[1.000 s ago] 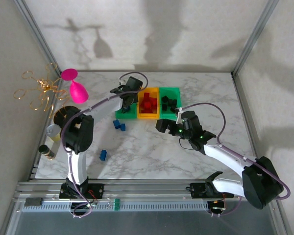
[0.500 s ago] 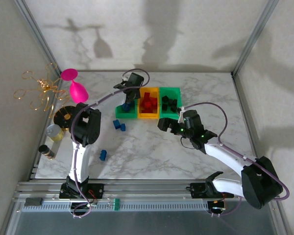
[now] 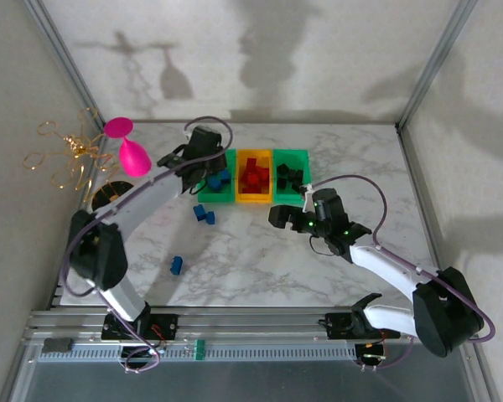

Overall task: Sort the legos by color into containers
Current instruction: Pick up the lego from the center of the table.

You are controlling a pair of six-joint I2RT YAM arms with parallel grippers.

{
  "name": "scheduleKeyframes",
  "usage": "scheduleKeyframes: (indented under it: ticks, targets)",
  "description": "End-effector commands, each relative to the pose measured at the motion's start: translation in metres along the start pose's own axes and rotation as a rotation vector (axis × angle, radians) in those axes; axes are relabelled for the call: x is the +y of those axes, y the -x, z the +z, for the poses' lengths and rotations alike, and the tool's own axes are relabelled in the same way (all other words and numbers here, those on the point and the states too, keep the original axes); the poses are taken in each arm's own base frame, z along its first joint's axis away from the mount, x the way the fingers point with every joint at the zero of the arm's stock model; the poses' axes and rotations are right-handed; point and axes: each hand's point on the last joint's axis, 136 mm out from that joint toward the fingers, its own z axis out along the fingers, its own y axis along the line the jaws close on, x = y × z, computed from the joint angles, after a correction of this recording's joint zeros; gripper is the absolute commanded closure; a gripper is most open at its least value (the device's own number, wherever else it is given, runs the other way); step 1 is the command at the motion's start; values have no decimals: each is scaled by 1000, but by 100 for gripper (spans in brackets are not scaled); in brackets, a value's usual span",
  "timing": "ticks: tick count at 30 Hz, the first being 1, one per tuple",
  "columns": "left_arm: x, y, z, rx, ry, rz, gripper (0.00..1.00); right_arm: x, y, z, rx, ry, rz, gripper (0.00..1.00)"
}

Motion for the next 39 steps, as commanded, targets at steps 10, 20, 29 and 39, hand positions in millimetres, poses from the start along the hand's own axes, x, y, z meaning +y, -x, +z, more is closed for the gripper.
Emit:
scheduleKeyframes:
  ticks: [10, 20, 29, 39]
  targets:
    - [69, -94, -22, 99, 83, -110, 40, 24, -51, 32, 127, 42, -74, 1]
    - [70, -132, 18, 166, 101, -201, 38, 29, -59, 42, 134, 41, -73, 1]
    - [78, -143, 45, 181, 185, -193, 40, 26, -56, 38, 121, 16, -79, 1]
    - [90, -156, 54, 195, 228, -174, 50, 23, -56, 36, 121, 2, -76, 2]
